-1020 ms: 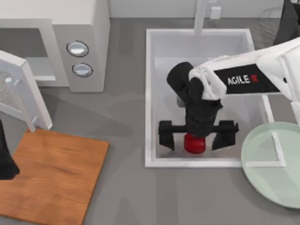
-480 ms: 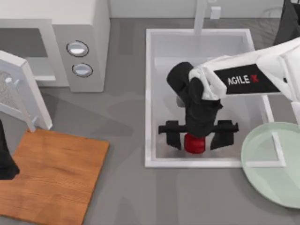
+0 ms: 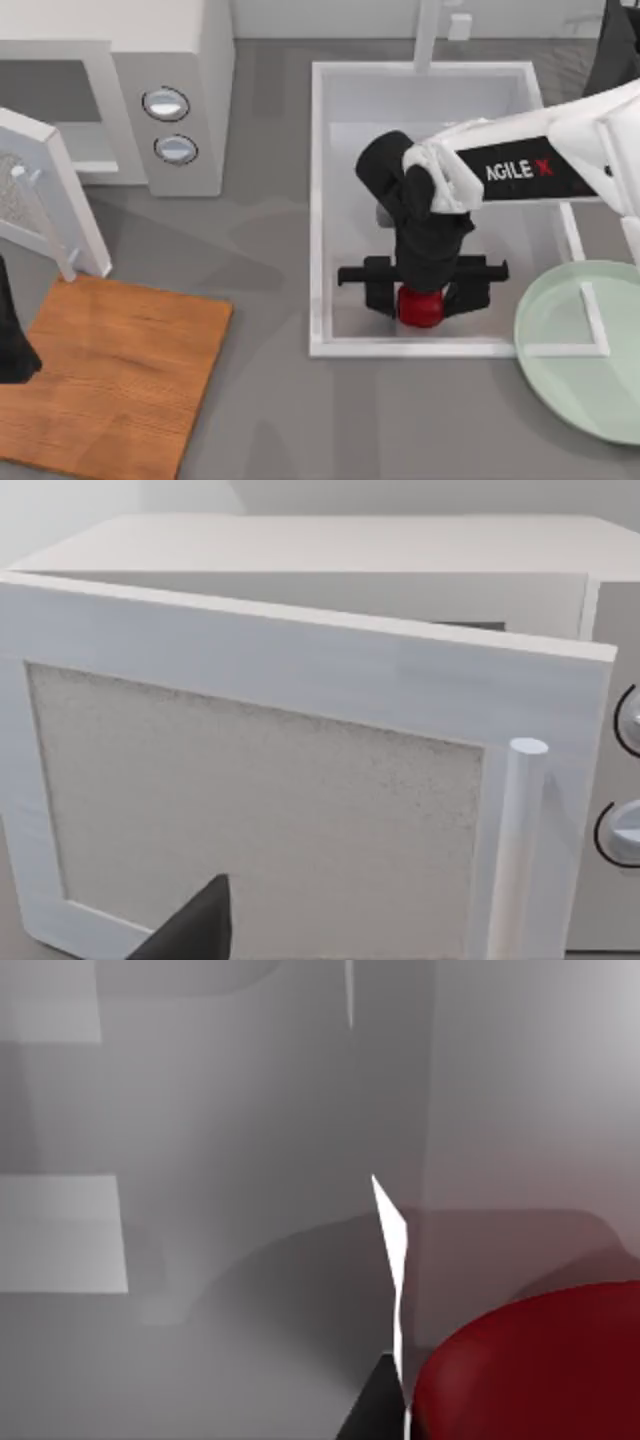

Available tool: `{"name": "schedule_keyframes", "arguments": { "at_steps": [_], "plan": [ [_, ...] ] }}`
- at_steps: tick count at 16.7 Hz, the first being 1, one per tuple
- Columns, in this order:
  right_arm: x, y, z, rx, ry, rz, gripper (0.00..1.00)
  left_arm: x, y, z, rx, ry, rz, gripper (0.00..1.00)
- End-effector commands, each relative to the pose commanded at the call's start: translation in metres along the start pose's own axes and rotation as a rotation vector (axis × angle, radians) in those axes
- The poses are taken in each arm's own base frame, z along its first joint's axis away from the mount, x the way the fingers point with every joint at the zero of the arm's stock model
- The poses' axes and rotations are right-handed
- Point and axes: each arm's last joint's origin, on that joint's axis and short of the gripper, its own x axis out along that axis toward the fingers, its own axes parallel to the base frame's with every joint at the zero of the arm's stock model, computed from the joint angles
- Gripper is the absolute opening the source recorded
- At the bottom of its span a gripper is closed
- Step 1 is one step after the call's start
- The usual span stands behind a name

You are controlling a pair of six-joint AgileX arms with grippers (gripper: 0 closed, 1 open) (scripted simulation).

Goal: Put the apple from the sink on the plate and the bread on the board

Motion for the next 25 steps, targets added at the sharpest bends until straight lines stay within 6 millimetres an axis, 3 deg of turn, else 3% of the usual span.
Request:
{"name": "schedule_keyframes", "arguments": {
  "at_steps": [4, 5, 8, 15, 20, 25],
  "plan": [
    [0.0, 0.0, 0.0, 0.0, 0.0, 0.0, 0.0, 0.0, 0.0, 0.0, 0.0, 0.0, 0.0, 1.0],
    [-0.028, 0.001, 0.005, -0.008, -0.047, 0.0, 0.0, 0.0, 0.0, 0.0, 0.0, 0.0, 0.0, 1.0],
    [-0.043, 0.003, 0.007, -0.009, -0.054, 0.005, 0.0, 0.0, 0.0, 0.0, 0.0, 0.0, 0.0, 1.0],
    [-0.125, 0.001, 0.005, -0.009, -0.044, -0.001, 0.0, 0.0, 0.0, 0.0, 0.0, 0.0, 0.0, 1.0],
    [-0.126, 0.001, 0.005, -0.007, -0.045, 0.0, 0.0, 0.0, 0.0, 0.0, 0.0, 0.0, 0.0, 1.0],
    [-0.162, -0.017, 0.006, -0.006, -0.101, 0.027, 0.0, 0.0, 0.0, 0.0, 0.0, 0.0, 0.0, 1.0]
  ]
}}
